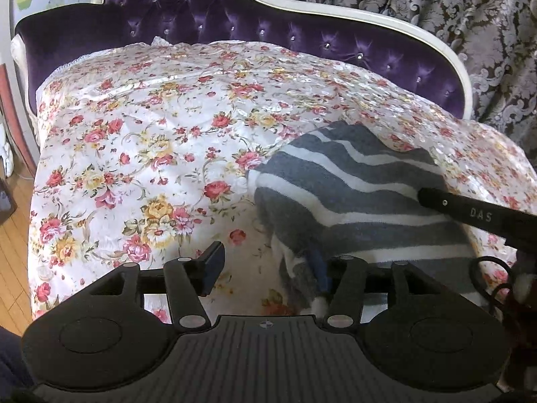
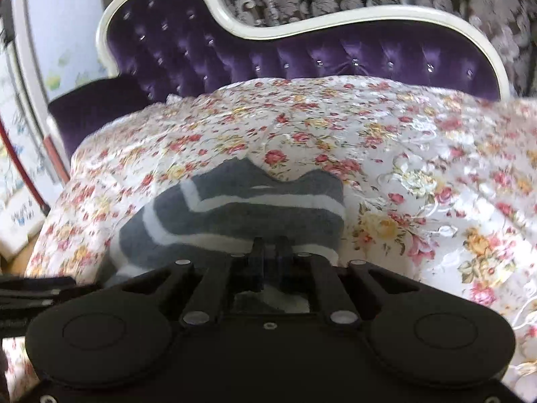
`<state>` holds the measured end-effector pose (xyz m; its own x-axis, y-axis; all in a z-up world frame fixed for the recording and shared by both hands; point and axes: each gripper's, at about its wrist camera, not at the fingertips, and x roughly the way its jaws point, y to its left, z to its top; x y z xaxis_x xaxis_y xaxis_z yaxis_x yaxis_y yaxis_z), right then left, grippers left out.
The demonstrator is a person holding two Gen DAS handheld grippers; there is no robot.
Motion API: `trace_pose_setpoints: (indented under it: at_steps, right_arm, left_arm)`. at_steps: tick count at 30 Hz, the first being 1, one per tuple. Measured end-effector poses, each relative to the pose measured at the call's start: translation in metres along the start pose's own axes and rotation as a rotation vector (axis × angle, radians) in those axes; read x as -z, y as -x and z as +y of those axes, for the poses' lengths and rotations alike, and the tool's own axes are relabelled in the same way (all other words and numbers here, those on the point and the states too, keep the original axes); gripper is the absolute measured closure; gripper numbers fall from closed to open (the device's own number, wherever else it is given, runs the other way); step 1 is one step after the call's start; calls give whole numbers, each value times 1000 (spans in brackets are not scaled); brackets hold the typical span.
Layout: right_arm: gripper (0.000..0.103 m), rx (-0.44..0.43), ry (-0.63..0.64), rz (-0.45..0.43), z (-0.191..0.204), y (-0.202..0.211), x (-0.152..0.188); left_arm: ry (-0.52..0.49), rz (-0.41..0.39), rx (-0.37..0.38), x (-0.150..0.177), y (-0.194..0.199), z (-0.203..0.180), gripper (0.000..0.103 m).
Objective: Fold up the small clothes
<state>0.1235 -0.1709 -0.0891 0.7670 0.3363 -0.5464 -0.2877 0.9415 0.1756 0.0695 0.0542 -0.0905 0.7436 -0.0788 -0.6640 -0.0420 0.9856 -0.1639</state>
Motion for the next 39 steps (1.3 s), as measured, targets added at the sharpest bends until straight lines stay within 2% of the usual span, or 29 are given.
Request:
trace_pose_setpoints:
  at_steps: [7,10,12,18,22,24,26,36,39]
  right_arm:
    - [90,-9,9,-37,1,13,4]
    - [71,-35,-1,-53,2,21,4]
    - [54,-57,-3,-63,4,29,6]
    - [30,-57,-1,-90,10,50,9]
    - [12,-37,-35,-117,5,64,9]
    - [3,-27,-49,-125,2,71,7]
    - [0,-19,-52,-127,1,76,7]
    - [0,45,-29,-109,8,107,12]
    - [0,31,-33,-90,9,114,15]
  left_arm:
    - [-26,-8,-31,-1,2,-4,42]
    - [-31,-17,-55,-1,2,-5,32]
    - [-29,-23,-63,-2,3,-4,29]
    - [24,-28,13,-5,8,6,27]
    - [-2,-44,10,-7,17,4,7]
    - [-22,-59,-7,-8,24,0,7]
    - [-33,-70,-19,-10,30,-3,0]
    - [-54,-76,32,-7,61,-15,0]
    - [-45,-57,65,-1,68,-17,0]
